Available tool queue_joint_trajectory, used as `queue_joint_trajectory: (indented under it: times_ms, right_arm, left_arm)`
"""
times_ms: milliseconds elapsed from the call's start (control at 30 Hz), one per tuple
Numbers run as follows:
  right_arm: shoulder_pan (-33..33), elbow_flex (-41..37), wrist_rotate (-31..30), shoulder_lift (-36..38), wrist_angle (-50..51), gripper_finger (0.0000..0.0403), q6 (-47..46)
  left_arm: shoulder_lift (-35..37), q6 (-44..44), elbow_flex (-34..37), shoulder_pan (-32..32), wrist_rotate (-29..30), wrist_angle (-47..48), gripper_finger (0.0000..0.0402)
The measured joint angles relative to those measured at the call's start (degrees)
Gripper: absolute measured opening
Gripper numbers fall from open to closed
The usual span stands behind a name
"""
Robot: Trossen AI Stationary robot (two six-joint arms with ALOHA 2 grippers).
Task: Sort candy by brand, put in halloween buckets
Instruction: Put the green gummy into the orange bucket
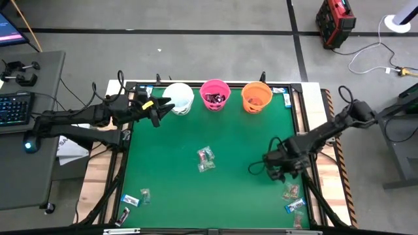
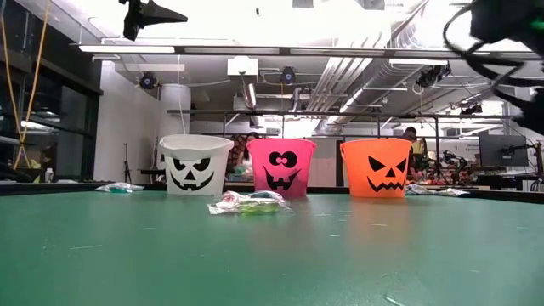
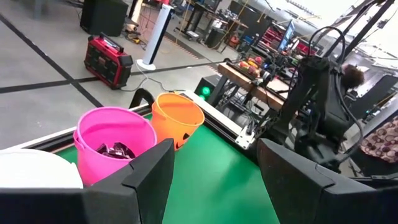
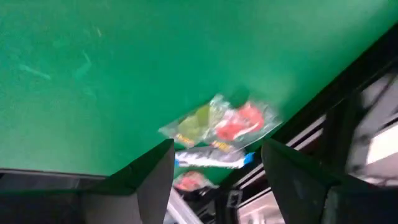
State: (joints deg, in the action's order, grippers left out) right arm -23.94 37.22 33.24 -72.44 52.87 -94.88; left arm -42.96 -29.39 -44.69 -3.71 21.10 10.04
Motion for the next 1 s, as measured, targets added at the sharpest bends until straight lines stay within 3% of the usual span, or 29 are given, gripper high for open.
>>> queue_joint_trajectory:
  times_ms: [133,433,1000]
  right_arm:
    - [-3.8,-2.3,1.4,0.0,-6.9,0.0233,-7.2]
    - [-6.1,-5.3,-0.5,-0.2,-8.6,0.0233,-14.5]
    - [-6.1,-6.1,0.7,-9.7,-14.9,0.0188,-12.4]
  left_arm:
    - [0.0,0.0,0.0,0.0,0.0,0.0,0.022]
    - [0.0,0.0,0.0,0.0,0.0,0.5,0.022]
    - [0.0,0.0,0.0,0.0,0.1,2.2,0.022]
